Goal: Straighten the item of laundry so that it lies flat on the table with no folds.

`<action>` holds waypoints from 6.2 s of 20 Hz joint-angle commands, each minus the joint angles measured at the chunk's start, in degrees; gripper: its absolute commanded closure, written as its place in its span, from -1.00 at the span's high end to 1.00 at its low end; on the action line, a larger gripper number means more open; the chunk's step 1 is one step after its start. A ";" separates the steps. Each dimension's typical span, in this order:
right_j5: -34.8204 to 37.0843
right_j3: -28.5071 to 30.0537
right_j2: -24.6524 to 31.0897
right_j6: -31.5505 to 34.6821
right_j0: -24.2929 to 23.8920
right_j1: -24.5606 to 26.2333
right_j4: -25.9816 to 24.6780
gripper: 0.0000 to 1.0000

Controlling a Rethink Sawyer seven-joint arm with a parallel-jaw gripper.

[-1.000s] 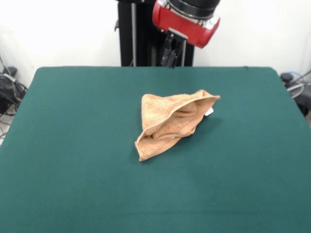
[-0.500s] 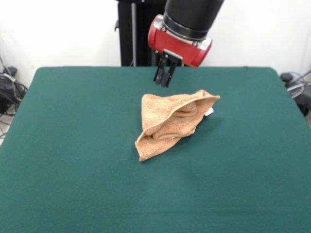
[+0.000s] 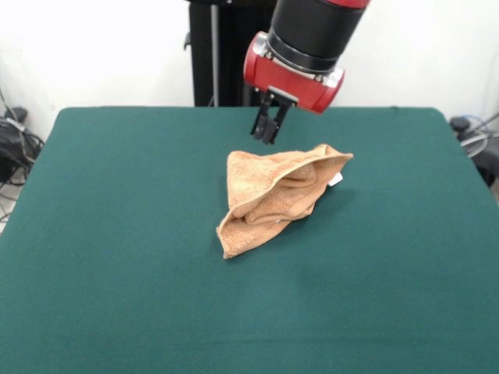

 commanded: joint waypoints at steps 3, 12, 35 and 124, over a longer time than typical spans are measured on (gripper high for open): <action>2.79 1.95 6.21 7.17 1.28 1.98 -2.93 -1.00; 2.16 2.28 6.23 8.59 2.68 2.54 -2.59 -1.00; -4.26 4.52 8.08 7.81 1.70 3.11 -2.03 1.00; -3.05 3.84 -2.23 27.37 9.52 13.56 5.40 -1.00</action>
